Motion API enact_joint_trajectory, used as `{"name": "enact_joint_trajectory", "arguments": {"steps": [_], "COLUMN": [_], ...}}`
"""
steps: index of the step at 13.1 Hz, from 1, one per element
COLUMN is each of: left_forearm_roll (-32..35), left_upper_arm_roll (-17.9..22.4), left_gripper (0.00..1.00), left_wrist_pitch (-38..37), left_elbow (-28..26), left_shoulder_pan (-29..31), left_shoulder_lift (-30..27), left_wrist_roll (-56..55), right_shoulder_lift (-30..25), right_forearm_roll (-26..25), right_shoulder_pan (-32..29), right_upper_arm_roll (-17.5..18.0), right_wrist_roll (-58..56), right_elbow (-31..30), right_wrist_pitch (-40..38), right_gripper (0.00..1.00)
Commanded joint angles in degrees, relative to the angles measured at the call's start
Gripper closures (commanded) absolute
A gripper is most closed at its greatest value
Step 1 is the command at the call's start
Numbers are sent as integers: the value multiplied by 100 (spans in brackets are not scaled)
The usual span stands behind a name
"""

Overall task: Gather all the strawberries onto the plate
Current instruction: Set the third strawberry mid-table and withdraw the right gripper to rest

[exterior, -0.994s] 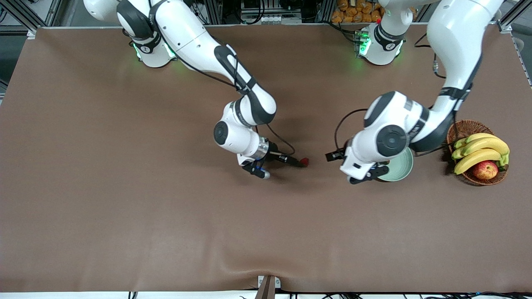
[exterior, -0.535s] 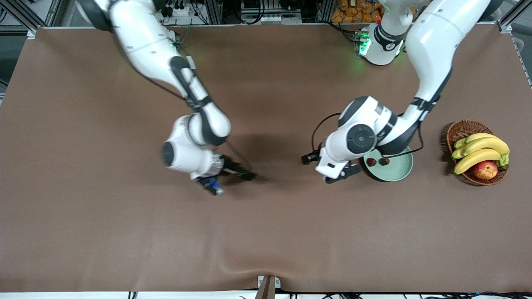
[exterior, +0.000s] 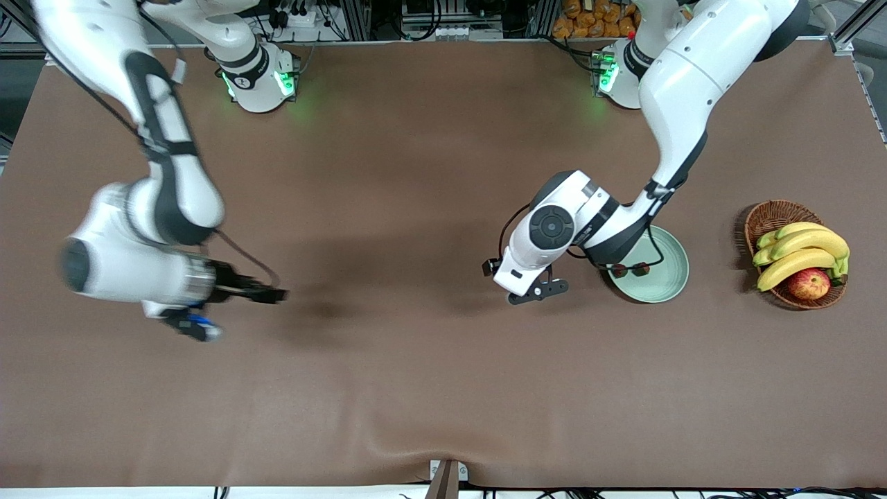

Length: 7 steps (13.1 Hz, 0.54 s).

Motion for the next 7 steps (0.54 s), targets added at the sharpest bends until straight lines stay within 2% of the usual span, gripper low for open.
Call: {"name": "enact_joint_trajectory", "arguments": {"steps": [1,4,7], "left_forearm_roll": [257,274,335], "left_upper_arm_roll": [43,96,166], "left_gripper": [11,23,35], "left_wrist_pitch": [102,208,226], "left_elbow": [64,28,28], "left_shoulder_pan": [-181,-191,-199], "left_shoulder_lift": [194,282,308], "left_wrist_roll": [-76,-67,-15], "right_shoulder_lift": [-606,-1020,-1493], "right_forearm_roll": [-909,-1105,-1807], "right_shoulder_pan": [-464,-860,-922], "right_upper_arm_roll": [152,152,152], "right_wrist_roll": [-472,-1087,-1616], "right_elbow": [9,351,484], "right_wrist_pitch": [-147,-874,-1393], "right_gripper": [0,0,0]}}
